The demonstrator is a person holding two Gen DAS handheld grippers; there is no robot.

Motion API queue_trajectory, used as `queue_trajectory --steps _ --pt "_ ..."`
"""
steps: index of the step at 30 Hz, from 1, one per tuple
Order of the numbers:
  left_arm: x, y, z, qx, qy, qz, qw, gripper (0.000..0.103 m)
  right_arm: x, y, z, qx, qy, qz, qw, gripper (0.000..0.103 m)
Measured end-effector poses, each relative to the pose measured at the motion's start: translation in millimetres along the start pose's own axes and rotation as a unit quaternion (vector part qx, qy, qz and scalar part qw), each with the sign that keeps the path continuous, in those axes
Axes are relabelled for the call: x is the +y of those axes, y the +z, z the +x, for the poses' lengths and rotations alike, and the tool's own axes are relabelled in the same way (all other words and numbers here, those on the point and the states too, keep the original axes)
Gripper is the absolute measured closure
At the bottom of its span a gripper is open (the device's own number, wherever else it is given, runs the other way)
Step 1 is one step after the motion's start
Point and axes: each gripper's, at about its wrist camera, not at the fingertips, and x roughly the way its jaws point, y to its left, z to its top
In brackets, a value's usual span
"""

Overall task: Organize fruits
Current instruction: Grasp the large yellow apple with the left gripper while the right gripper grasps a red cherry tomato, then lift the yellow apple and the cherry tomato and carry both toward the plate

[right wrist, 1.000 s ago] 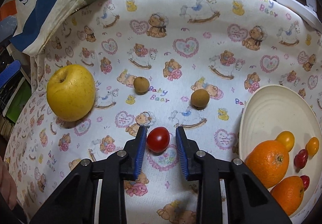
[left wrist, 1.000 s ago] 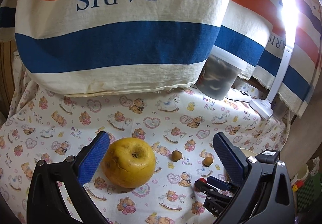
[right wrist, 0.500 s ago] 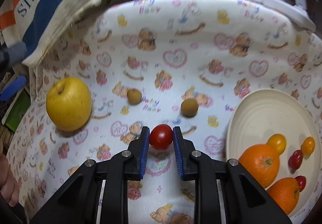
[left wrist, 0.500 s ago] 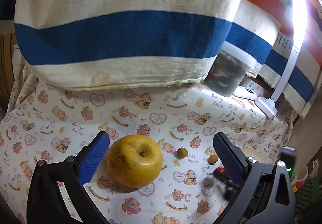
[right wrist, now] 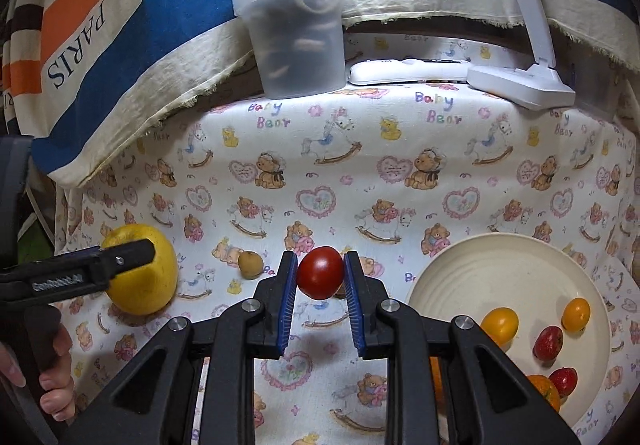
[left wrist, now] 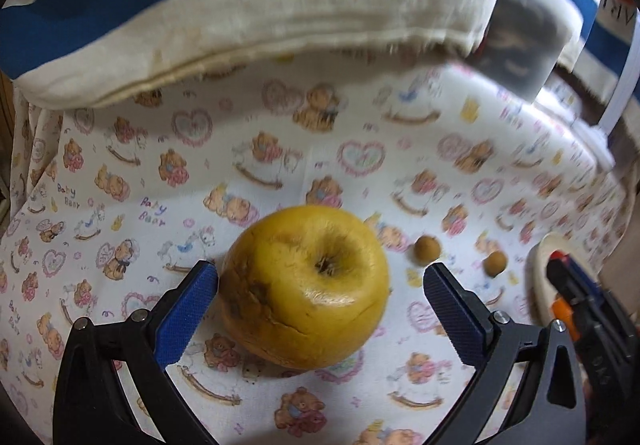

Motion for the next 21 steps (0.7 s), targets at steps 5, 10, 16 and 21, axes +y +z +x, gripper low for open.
queue_trajectory --steps 5,10,16,21 --pt "4 0 6 0.014 0.013 -0.013 0.9997 0.001 4 -1 1 0.004 0.002 -0.007 1.0 0.079" --pt "2 -3 18 0.036 0.019 -0.008 0.9991 0.003 6 -2 3 0.008 0.0 -0.013 1.0 0.079" --pt "-1 -6 25 0.029 0.033 -0.007 0.999 0.011 4 -1 4 0.009 0.001 -0.01 1.0 0.079" --pt "0 -7 25 0.025 0.037 -0.007 0.999 0.012 3 -2 6 0.014 0.001 -0.005 1.0 0.079"
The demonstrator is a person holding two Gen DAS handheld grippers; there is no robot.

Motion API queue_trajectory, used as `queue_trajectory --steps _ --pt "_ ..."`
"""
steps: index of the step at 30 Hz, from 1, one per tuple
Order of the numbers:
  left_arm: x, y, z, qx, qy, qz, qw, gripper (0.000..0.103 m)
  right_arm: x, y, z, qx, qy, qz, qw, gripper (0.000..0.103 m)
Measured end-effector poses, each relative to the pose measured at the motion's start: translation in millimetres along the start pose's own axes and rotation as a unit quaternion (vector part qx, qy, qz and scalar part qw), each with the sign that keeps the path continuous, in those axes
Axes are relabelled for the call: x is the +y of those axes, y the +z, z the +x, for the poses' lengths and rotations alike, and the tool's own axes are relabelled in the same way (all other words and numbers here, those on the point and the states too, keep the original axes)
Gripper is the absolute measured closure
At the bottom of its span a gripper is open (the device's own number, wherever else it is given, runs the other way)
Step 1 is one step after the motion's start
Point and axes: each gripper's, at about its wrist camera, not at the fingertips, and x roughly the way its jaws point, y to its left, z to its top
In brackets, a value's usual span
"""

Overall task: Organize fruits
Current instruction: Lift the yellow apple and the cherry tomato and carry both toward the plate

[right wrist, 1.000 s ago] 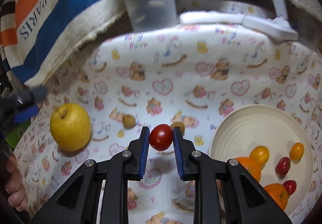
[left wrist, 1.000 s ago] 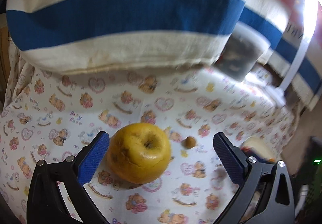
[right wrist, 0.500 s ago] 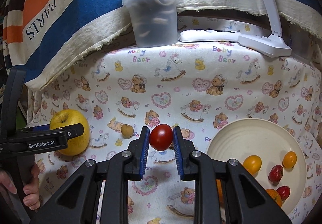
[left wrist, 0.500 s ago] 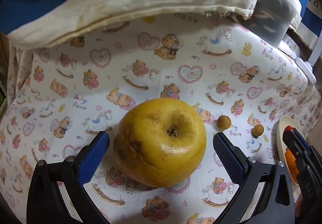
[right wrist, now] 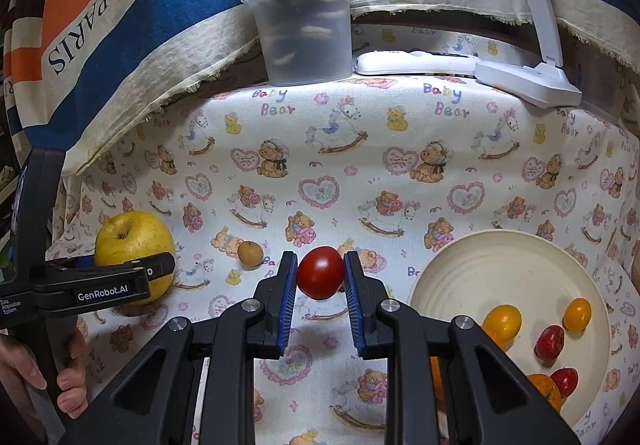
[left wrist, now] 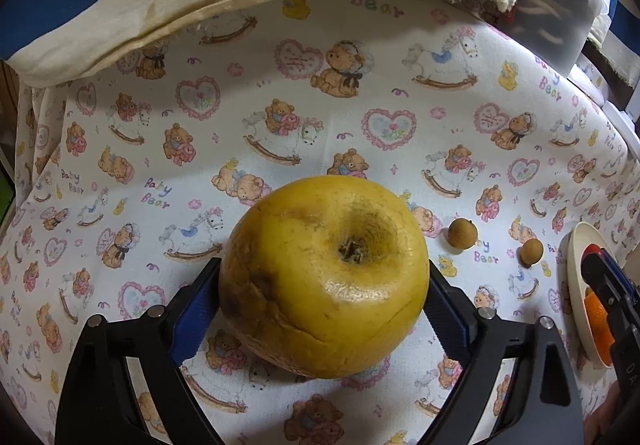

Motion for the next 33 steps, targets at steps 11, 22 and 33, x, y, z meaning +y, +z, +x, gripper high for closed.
queue_trajectory --steps 11,22,33 --pt "-19 -1 -60 -0.09 -0.013 0.021 0.9956 0.012 -2 2 -5 -0.009 -0.004 0.007 1.0 0.079" --pt "-40 2 -117 -0.155 -0.035 0.043 0.9864 0.012 -5 8 -16 -0.019 -0.001 0.017 1.0 0.079" --pt "-77 1 -171 -0.203 -0.082 0.088 0.9716 0.012 -44 44 -87 -0.067 -0.025 0.026 0.997 0.079"
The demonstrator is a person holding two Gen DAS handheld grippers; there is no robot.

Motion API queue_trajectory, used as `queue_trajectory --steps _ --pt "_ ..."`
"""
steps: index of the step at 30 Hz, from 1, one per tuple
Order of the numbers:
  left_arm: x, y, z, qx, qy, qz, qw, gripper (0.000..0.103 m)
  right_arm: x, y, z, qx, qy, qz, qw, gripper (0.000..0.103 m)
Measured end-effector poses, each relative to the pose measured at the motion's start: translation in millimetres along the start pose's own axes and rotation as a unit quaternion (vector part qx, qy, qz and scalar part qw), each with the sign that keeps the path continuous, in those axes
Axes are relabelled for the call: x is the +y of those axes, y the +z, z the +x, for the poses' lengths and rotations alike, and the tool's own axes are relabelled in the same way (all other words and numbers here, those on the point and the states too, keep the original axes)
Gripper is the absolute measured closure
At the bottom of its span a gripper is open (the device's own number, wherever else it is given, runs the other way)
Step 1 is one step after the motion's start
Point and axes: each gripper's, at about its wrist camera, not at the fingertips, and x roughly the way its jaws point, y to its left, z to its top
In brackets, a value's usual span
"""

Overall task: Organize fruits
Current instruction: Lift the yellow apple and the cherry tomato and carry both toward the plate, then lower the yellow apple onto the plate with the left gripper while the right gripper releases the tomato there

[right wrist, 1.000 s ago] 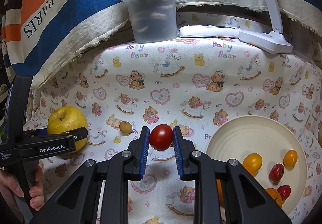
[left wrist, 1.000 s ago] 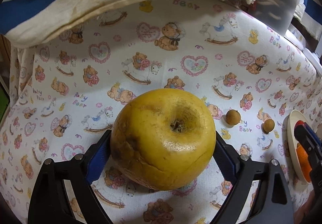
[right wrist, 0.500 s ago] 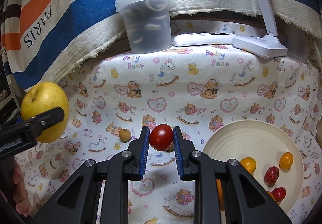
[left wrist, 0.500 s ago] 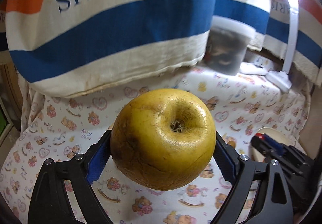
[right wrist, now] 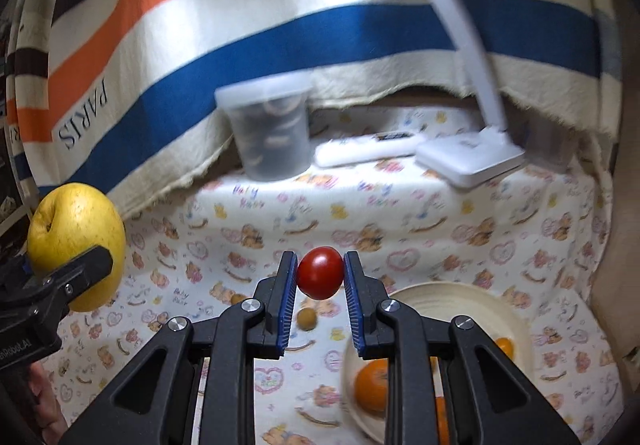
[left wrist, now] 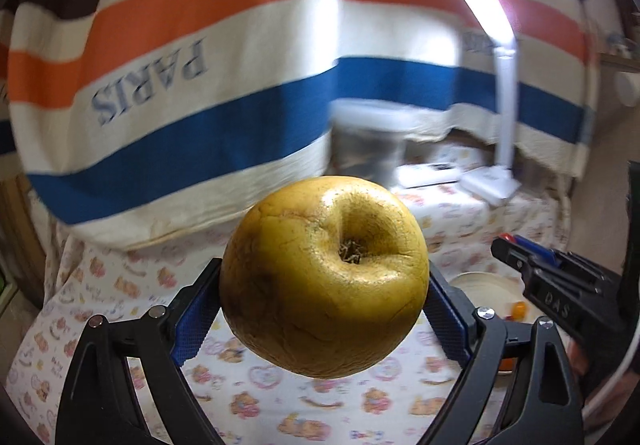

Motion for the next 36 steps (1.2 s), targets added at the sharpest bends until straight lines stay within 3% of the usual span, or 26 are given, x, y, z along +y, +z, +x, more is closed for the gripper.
queue_trajectory --steps 3,7,11,14,21,36 --pt "-24 7 -4 0.002 -0.034 0.022 0.9992 0.012 -25 7 -16 -0.009 -0.018 0.003 1.0 0.079" --pt "-55 16 13 0.042 -0.108 0.018 0.9931 0.012 -63 6 -22 -0.012 -0.051 0.015 0.999 0.079" --pt "-96 14 41 0.05 -0.113 0.049 0.9911 0.012 -103 -9 -16 -0.001 -0.072 0.051 0.996 0.079" --pt "-115 6 67 0.06 -0.128 0.038 0.9892 0.012 -127 -21 -8 0.003 -0.114 0.061 0.992 0.079" --pt "-158 -12 126 0.114 -0.133 0.062 0.9825 0.012 -153 -31 13 0.029 -0.118 0.073 0.99 0.079" --pt "-178 -39 188 0.176 -0.102 0.104 0.9734 0.012 -171 -38 24 0.054 -0.106 0.099 0.988 0.078"
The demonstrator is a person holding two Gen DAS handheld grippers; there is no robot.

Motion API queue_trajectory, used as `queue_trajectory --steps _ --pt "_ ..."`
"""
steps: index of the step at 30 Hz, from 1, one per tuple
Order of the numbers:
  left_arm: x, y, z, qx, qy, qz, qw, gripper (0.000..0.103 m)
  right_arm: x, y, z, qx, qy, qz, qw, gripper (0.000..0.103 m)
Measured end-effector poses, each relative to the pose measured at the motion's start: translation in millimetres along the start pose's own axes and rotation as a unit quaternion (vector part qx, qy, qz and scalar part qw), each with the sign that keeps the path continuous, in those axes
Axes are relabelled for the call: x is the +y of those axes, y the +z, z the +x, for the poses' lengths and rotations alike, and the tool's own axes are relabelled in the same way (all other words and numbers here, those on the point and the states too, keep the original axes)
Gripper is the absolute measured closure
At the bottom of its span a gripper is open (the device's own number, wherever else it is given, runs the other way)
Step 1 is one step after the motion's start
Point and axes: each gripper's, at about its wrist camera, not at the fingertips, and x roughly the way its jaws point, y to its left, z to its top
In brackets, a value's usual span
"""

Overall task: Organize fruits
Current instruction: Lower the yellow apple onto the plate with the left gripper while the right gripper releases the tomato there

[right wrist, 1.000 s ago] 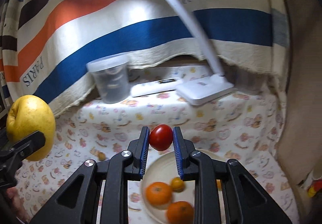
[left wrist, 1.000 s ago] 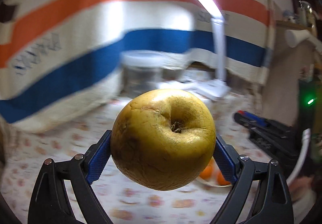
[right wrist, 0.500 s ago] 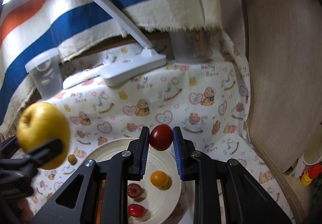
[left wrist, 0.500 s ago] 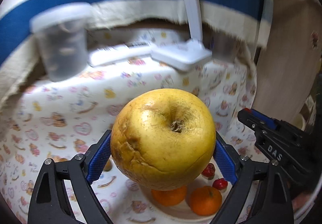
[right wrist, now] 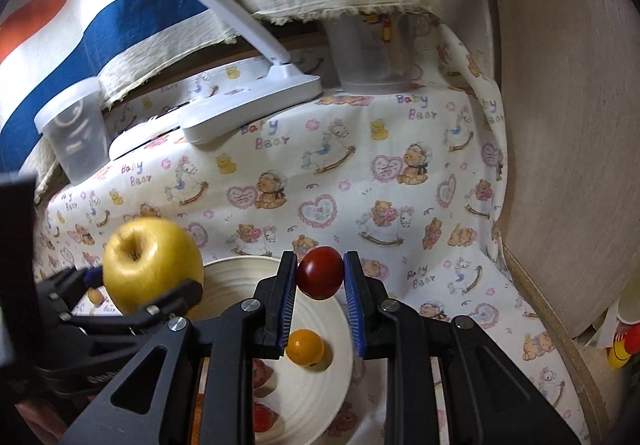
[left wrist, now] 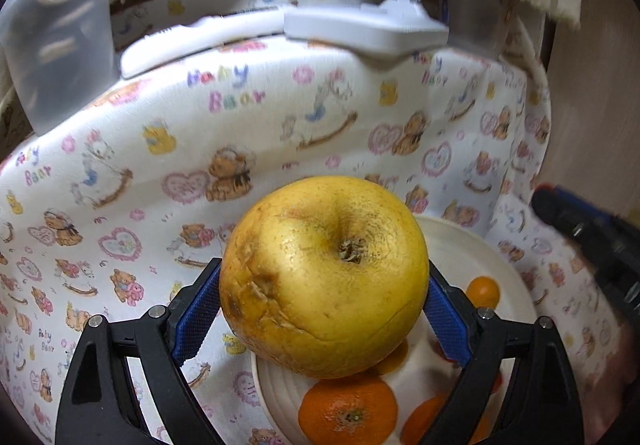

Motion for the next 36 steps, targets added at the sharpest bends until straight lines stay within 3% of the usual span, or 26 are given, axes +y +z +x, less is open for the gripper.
queue_trajectory --steps 7,20,24,27,36 --pt "-6 -1 5 -0.002 0.005 0.015 0.9999 0.012 -8 2 -2 0.004 0.008 0.021 1.0 0.079" --pt "-3 0 8 0.003 0.004 0.014 0.9999 0.011 2 -2 -3 0.004 0.005 0.0 1.0 0.079" --pt "-1 2 -5 -0.021 -0.002 0.016 0.9997 0.01 2 -2 -2 0.006 0.006 0.0 1.0 0.078" --pt "2 5 -22 -0.049 -0.006 0.008 0.9987 0.002 1 -2 -1 0.007 0.006 0.0 1.0 0.079" --pt "16 -1 -61 -0.094 0.004 0.009 0.9955 0.001 12 -10 2 0.013 0.008 -0.021 1.0 0.079"
